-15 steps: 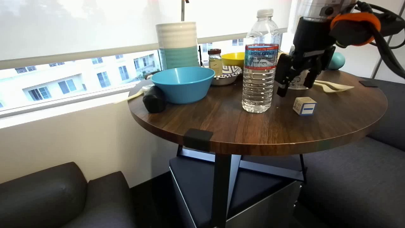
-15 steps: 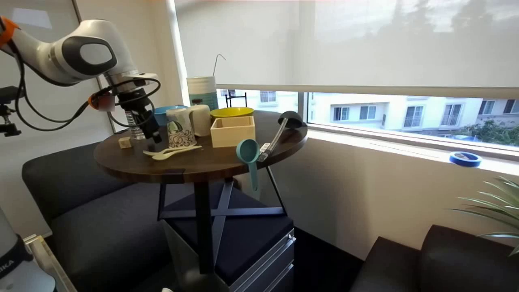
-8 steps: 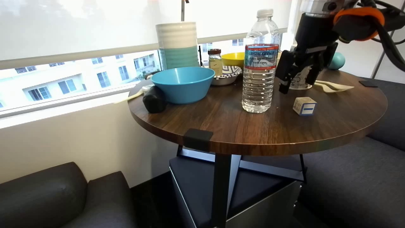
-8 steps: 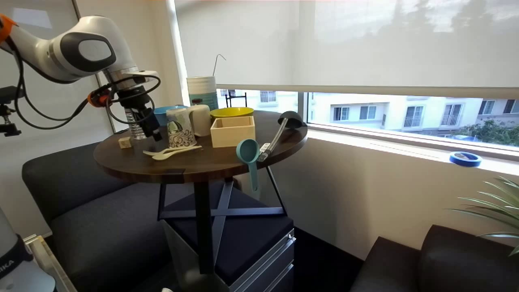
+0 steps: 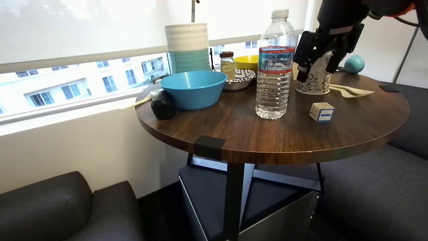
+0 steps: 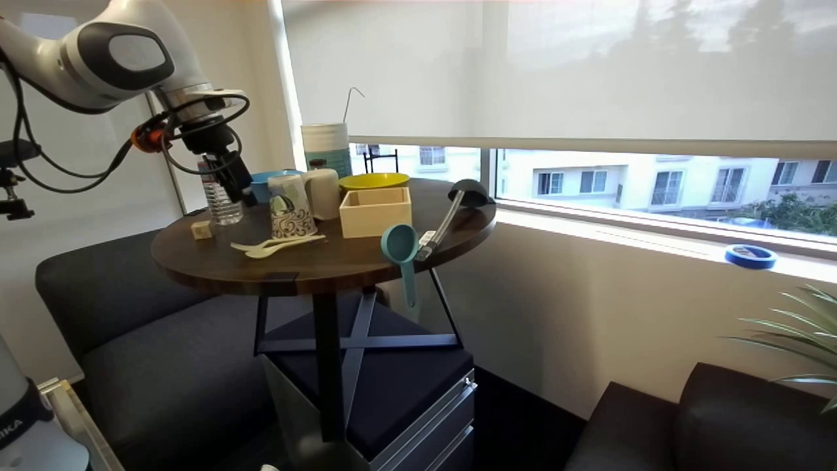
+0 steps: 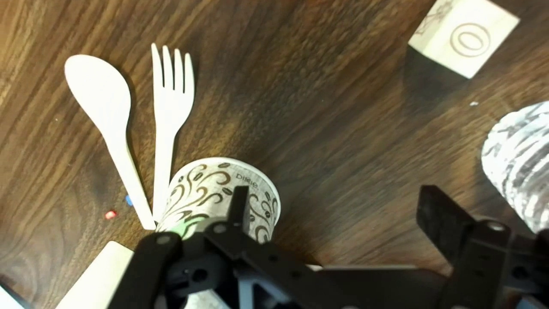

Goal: Place the water bottle upside down.

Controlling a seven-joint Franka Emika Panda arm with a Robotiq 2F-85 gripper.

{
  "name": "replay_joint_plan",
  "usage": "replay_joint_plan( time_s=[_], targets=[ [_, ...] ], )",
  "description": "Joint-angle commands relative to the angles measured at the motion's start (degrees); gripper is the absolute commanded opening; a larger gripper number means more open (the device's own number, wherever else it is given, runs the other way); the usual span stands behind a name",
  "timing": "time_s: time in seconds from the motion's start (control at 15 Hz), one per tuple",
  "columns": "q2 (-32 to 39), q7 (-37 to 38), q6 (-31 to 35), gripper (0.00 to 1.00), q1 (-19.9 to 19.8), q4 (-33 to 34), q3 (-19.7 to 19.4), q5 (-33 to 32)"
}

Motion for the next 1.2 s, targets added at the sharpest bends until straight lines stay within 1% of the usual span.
replay_joint_plan(
  time_s=[0.0,0.33,0.53,0.67,0.93,1.13],
  targets=[
    [-2.1,-1.4,-2.5,1.00,1.2,1.2,-1.2,0.5],
    [-5.6,-5.5,-5.7,1.00,2.2,2.7,-3.1,0.9],
    [-6.9,-10.5,-10.4,1.00,3.7,4.4,-5.1,1.8],
    [-7.2,-13.1,-13.5,1.00,5.1,5.8,-6.7,3.7],
    [-5.7,-12.0,-18.1,1.00,5.9,8.4,-8.8,10.8],
    [-3.5,-6.9,-20.7,1.00,3.7,9.7,-8.9,14.7]
  ],
)
